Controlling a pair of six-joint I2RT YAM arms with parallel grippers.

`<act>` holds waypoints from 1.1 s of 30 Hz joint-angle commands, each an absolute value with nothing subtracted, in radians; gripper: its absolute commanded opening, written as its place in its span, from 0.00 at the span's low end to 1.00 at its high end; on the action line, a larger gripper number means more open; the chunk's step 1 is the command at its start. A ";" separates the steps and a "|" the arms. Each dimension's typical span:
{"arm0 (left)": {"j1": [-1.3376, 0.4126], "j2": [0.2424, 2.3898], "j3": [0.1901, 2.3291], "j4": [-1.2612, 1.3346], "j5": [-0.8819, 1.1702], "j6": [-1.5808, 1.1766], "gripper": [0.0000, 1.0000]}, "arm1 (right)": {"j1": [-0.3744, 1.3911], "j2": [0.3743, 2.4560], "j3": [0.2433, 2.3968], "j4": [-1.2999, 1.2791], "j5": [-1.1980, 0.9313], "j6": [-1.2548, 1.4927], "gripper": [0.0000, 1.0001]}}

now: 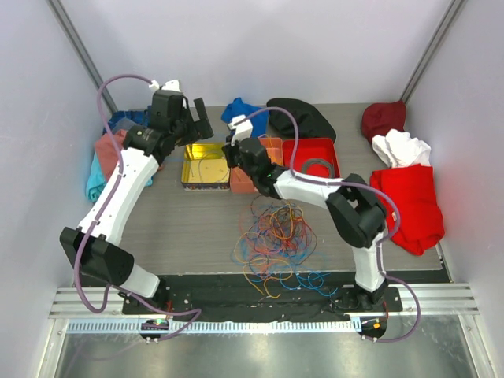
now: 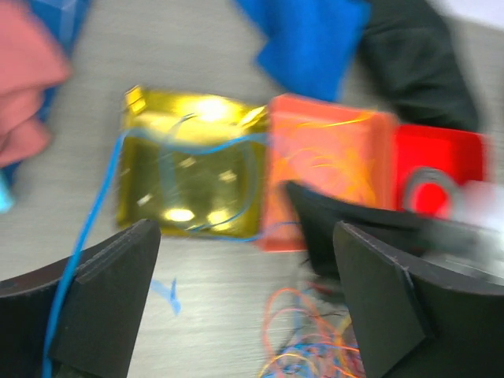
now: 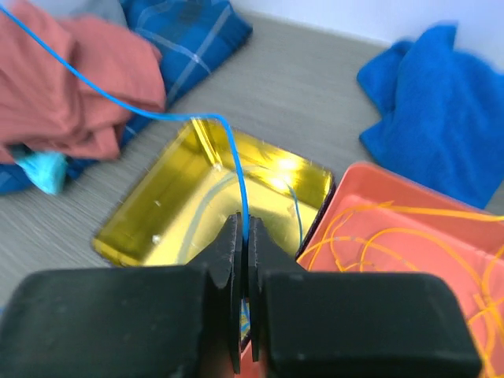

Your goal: Untangle the cables

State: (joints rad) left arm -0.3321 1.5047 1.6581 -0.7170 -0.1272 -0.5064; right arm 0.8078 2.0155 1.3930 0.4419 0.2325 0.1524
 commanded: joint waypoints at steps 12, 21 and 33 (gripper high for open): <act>-0.291 1.423 1.404 -0.810 -0.506 -0.548 1.00 | 0.793 1.867 1.813 0.138 0.255 0.127 0.01; -0.226 1.414 1.269 -0.782 -0.402 -0.636 1.00 | 0.770 1.878 2.026 0.025 0.267 0.107 0.01; -0.130 1.424 1.181 -0.756 -0.288 -0.712 1.00 | 0.759 1.888 2.174 -0.060 0.259 0.092 0.01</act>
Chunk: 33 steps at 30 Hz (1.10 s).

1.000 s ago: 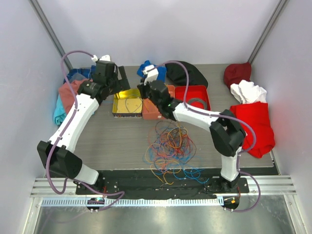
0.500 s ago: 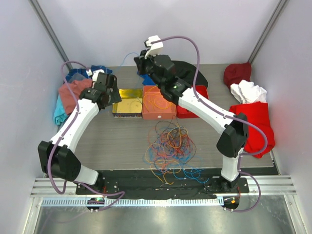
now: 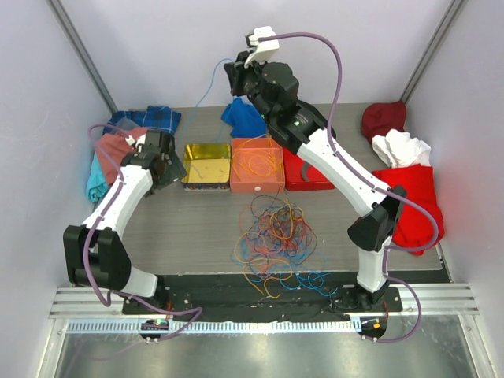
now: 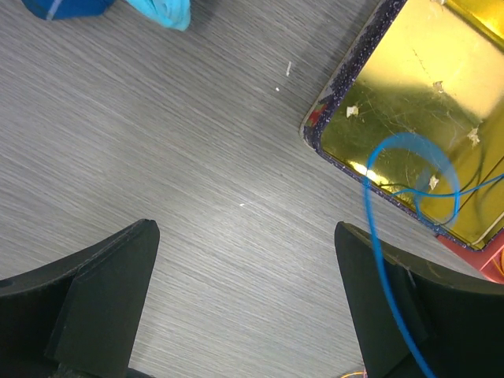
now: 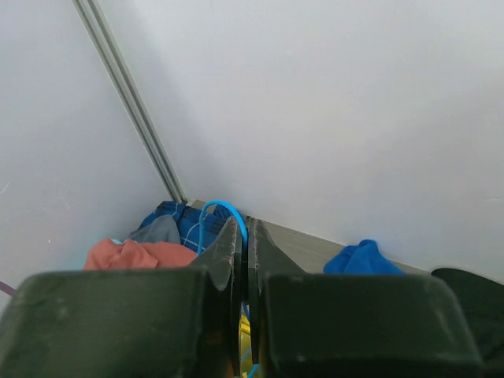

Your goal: Untangle the cables

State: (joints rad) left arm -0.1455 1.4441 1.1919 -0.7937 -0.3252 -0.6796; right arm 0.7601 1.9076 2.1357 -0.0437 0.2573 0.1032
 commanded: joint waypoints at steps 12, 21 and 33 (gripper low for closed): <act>-0.124 1.209 1.003 -0.689 -0.385 -0.781 1.00 | 0.755 1.928 2.232 -0.066 0.241 0.109 0.01; -0.083 1.308 0.858 -0.649 -0.220 -0.825 1.00 | 0.723 1.954 2.364 -0.084 0.252 0.106 0.01; -0.028 1.379 0.859 -0.641 -0.136 -0.864 1.00 | 0.703 1.910 2.327 -0.055 0.218 0.124 0.01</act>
State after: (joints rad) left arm -0.0360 1.4059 0.8413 -0.6662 -0.1524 -0.8391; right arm 0.7002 1.9682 2.3230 -0.1051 0.2405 0.1093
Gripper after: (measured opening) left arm 0.996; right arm 0.042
